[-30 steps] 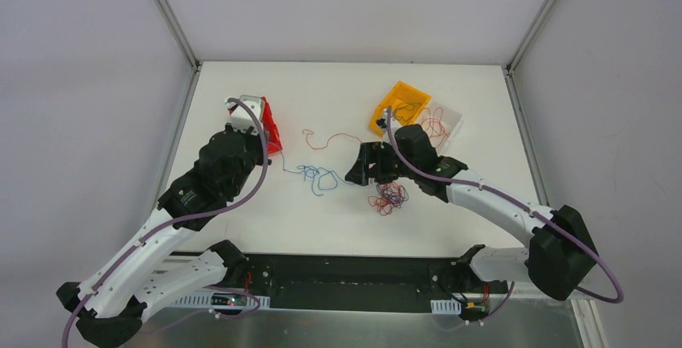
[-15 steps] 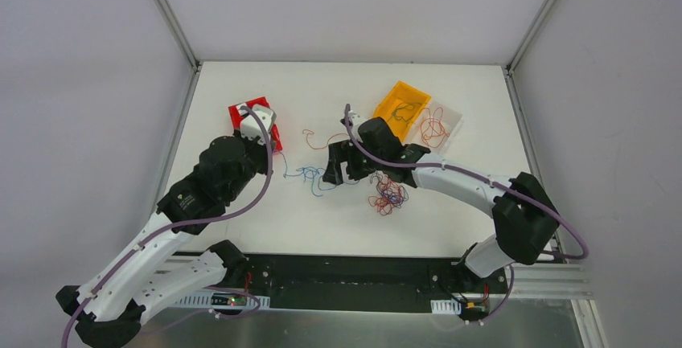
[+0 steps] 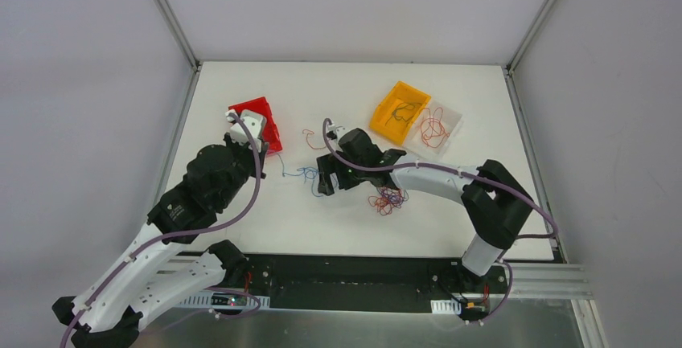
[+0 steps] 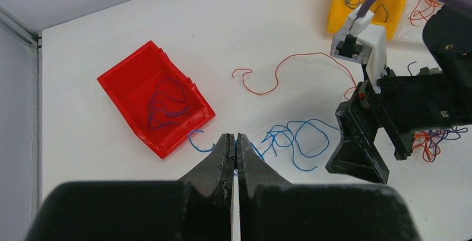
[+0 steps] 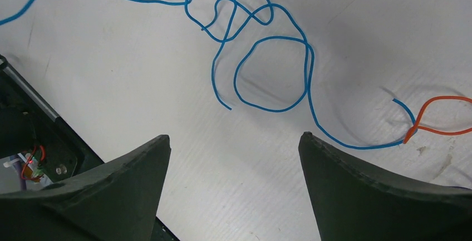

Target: Untangle the cables

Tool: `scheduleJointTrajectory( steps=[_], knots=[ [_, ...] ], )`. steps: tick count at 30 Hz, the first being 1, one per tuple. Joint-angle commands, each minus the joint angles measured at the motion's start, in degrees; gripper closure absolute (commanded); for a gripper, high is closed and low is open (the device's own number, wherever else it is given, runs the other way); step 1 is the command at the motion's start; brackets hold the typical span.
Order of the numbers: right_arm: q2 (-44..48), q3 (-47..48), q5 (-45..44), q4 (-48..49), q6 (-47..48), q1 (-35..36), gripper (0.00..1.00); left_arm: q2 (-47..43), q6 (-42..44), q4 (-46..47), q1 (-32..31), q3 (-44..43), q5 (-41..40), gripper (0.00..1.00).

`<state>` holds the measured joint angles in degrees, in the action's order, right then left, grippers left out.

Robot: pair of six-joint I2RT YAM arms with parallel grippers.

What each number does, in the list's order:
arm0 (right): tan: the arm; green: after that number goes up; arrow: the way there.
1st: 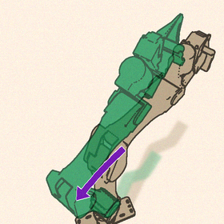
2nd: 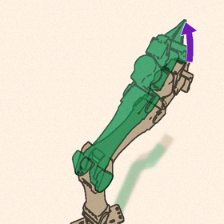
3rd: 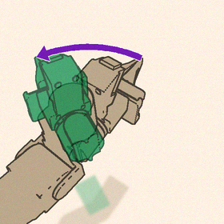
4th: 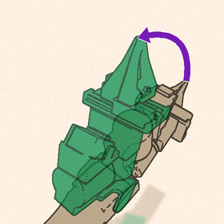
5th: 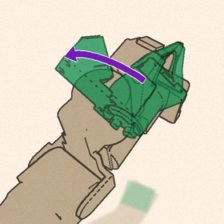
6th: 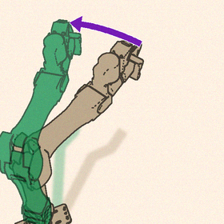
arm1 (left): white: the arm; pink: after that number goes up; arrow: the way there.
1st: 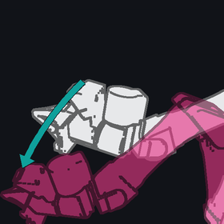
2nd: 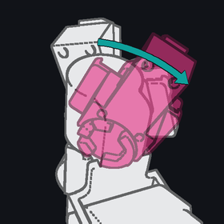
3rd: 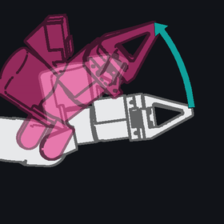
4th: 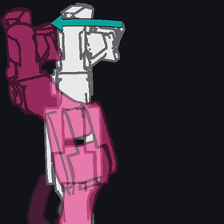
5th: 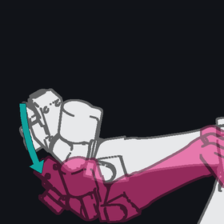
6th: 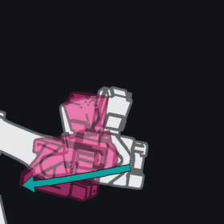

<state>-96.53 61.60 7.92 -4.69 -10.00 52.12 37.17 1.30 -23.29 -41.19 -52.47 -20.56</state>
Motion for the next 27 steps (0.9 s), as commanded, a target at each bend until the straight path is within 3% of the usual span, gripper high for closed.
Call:
scheduleJointTrajectory(
  steps=[1,9,17,20,27],
  knots=[
    [-1.98,2.86,-3.36,1.87,-0.21,1.19,0.11,-1.23,0.46,1.05,0.23,0.24,-2.1,1.0],
    [-5.81,6.41,-5.59,-1.27,1.58,1.85,0.11,-2.48,0.36,1.05,0.58,0.35,-3.04,1.0],
    [-9.29,12.2,-15.49,-4.34,6.49,2.91,0.11,-3.43,0.15,1.23,0.98,0.64,-3.54,1.0],
    [-10.23,12.63,-17.52,-5.17,8.91,2.78,0.23,-3.17,0.11,1.31,1.13,0.54,-3.15,1.0],
    [-13.03,12.56,-18.07,-6.73,8.88,2.79,0.29,-3.12,0.02,1.44,1.46,0.54,-2.75,1.0]
  ],
)
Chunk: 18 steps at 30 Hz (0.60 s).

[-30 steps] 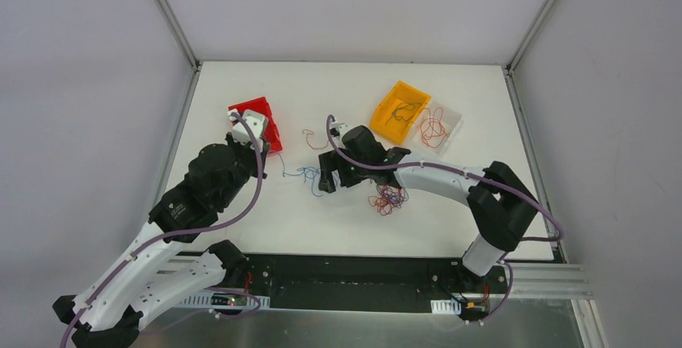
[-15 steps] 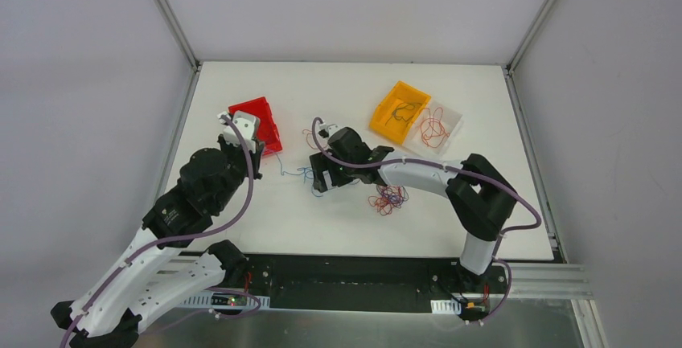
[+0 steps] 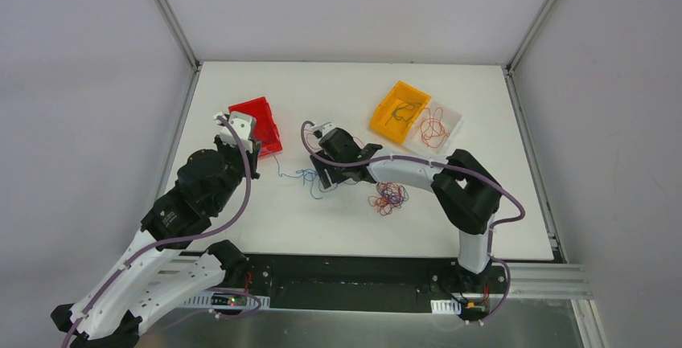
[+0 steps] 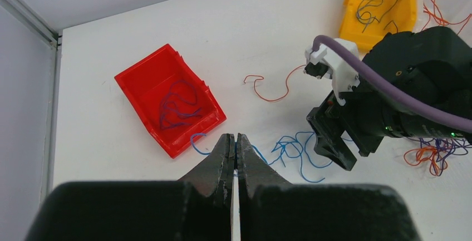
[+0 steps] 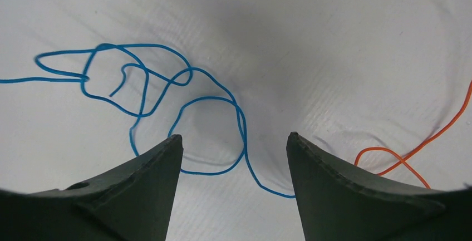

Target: Untangle the cables

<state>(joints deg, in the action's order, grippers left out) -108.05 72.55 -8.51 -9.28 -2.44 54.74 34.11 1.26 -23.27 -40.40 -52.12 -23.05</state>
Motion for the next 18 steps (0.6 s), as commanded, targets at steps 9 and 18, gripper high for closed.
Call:
scheduleJointTrajectory(
  steps=[9,18],
  knots=[
    [-6.04,5.23,-0.08,-2.42,-0.31,0.41,0.38,0.22,-0.11,1.42,1.19,0.22,0.59,1.0],
    [-3.61,3.1,-7.88,-6.35,0.57,0.25,1.0,-0.23,-0.22,1.47,1.36,0.35,-2.37,1.0]
  ],
)
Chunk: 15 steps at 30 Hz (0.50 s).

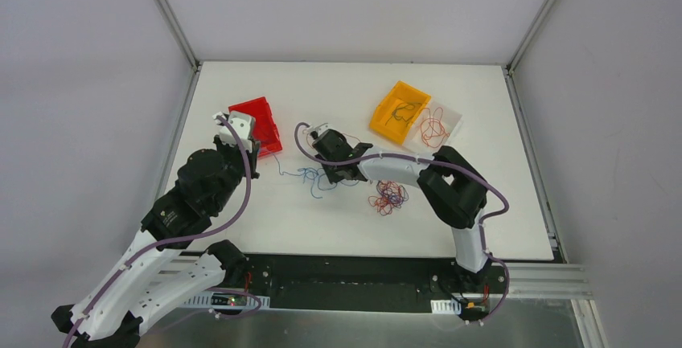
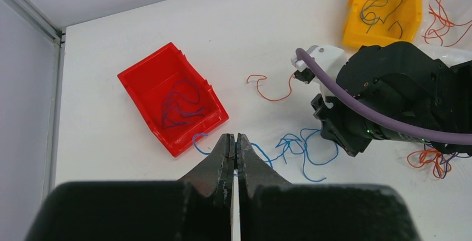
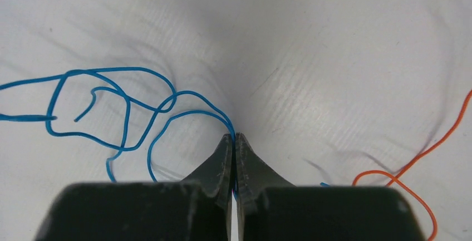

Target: Untangle the cables

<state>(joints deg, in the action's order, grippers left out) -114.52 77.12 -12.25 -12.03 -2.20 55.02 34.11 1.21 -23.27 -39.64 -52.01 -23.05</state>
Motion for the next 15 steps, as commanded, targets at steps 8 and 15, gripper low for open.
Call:
scheduleJointTrajectory(
  steps=[8,15],
  knots=[
    [14.34,-1.23,-5.17,-8.46,-5.0,-7.4,1.0,-1.64,-1.04,1.64,1.64,0.7,-13.92,1.0],
    [23.4,0.13,1.81,-10.51,-9.45,-21.92,1.0,-2.47,0.07,2.04,2.38,1.03,-19.81,1.0]
  ],
)
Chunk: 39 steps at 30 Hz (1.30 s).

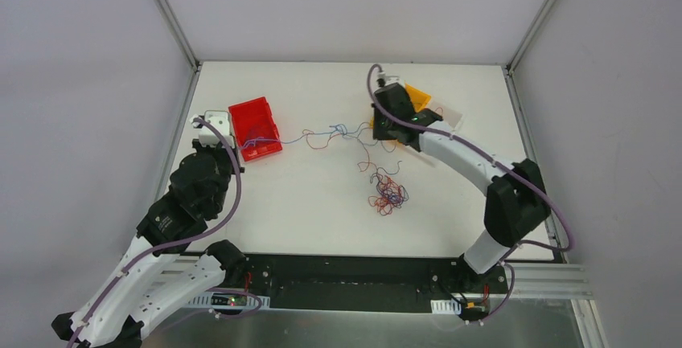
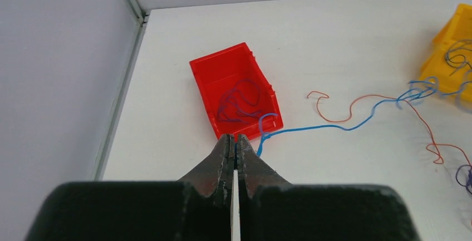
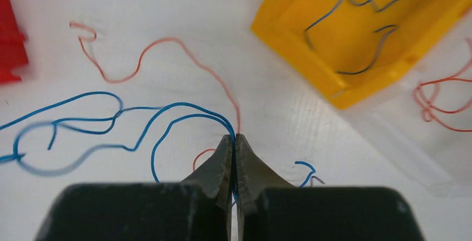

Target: Untangle the cables

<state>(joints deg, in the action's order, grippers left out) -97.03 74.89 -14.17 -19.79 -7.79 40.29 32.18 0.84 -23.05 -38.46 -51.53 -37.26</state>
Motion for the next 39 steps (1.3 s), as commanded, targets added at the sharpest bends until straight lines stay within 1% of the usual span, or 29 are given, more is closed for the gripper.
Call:
scheduleJointTrajectory(
  steps=[1,4,8,10,12,13,15,17,18,20,22,28,31,34,36,39],
  knots=[
    [6.62,3.11,5.05,-2.96,-4.22,-9.05,1.0,-0.52,0.41,1.85,1.38,0.55,-5.97,1.0],
    [7.96,5.59,6.93,-3.72,-4.88,-13.15,1.0,-0.02,0.62,1.78,1.99,0.55,-7.2,1.0],
    [8.12,9.28,6.6,-6.31,-7.89,-18.94,1.0,0.86,1.14,1.78,2.73,0.32,-10.66,1.0],
    [8.6,9.65,10.2,-6.4,-10.74,-23.54,1.0,1.05,1.14,1.8,3.35,0.2,-13.12,1.0],
    [9.11,8.93,13.46,-5.21,-13.39,-27.41,1.0,0.91,0.93,1.78,4.33,0.2,-13.68,1.0],
    [9.41,8.59,16.62,-4.03,-13.86,-28.81,1.0,0.74,0.47,1.82,4.84,0.2,-13.3,1.0],
    [9.75,8.2,20.15,-2.12,-14.23,-29.84,1.0,0.25,-0.53,1.83,5.86,0.33,-9.76,1.0],
    [9.46,8.61,24.21,-0.8,-14.04,-29.82,1.0,-0.28,-0.66,1.94,6.7,0.55,-3.87,1.0],
    [8.94,9.22,26.12,-0.72,-14.1,-29.77,1.0,-0.32,-2.45,2.0,7.07,0.47,-1.23,1.0],
    [7.79,10.5,28.28,-1.29,-13.91,-29.43,1.0,-0.14,-2.75,2.25,7.5,0.39,3.92,1.0],
    [6.59,11.56,29.51,-1.77,-13.57,-29.11,1.0,0.33,-2.6,2.22,7.73,0.1,6.84,1.0],
    [3.34,14.9,27.37,-5.36,-13.87,-28.76,1.0,0.5,-2.51,2.22,8.13,0.1,8.78,1.0],
    [2.21,15.05,26.42,-5.32,-14.31,-28.72,1.0,-0.03,-2.6,2.33,8.13,0.28,9.7,1.0],
    [0.32,15.43,24.8,-4.98,-14.71,-28.73,1.0,-0.42,-2.64,2.39,8.12,0.36,12.7,1.0],
    [-1.91,17.33,22.4,-7.0,-14.42,-28.61,1.0,-0.56,-2.73,2.61,8.13,0.44,15.21,1.0],
    [-6.7,22.97,15.95,-13.31,-13.51,-28.02,1.0,-0.16,-2.78,2.74,8.14,0.35,17.3,1.0]
  ],
)
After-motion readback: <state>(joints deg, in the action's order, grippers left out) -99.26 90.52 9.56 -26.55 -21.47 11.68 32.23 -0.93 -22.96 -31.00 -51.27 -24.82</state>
